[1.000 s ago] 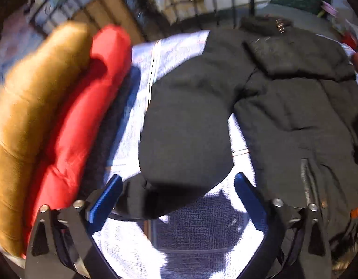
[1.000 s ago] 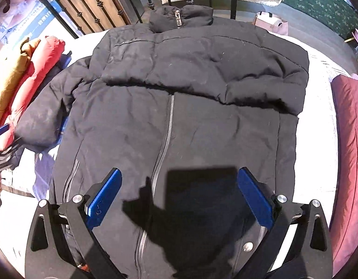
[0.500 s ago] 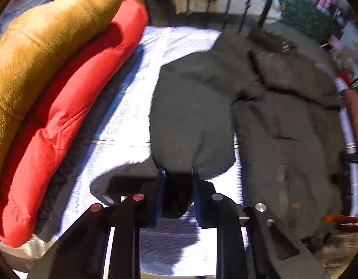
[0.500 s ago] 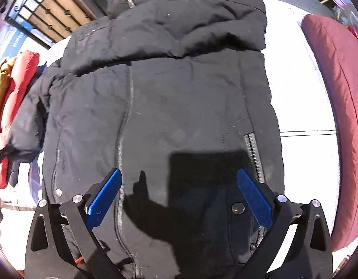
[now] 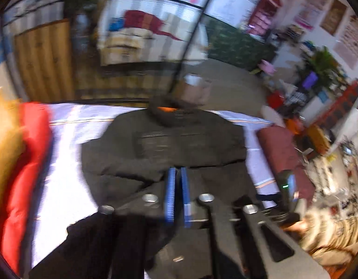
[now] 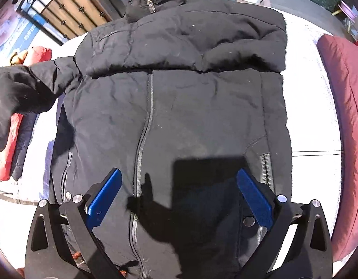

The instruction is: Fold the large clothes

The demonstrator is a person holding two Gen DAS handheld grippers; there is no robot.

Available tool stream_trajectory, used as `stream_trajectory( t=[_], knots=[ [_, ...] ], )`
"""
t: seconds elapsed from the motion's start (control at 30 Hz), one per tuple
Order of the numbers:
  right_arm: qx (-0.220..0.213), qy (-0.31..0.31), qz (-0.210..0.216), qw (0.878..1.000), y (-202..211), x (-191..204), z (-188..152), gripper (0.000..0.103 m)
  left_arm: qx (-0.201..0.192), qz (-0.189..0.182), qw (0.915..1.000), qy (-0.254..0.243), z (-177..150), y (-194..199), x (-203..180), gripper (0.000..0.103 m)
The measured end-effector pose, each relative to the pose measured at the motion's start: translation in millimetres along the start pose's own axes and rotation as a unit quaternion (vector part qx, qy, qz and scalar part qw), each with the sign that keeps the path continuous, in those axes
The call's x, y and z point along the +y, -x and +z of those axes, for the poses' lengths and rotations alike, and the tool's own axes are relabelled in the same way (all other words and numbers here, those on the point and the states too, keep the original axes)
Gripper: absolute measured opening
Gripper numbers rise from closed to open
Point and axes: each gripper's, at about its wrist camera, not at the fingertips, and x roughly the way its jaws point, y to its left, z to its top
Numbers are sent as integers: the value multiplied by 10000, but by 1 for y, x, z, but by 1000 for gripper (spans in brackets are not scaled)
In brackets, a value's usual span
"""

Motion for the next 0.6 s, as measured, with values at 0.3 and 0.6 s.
stream_trajectory(
  t=[0.3, 0.6],
  knots=[
    [-173, -744, -196, 9969, 16, -53, -3, 98, 1054, -305, 9939, -51, 6, -165, -98, 11],
    [-162, -822, -237, 9962, 19, -67, -10, 98, 568, -62, 9983, 92, -30, -148, -86, 70]
  ],
)
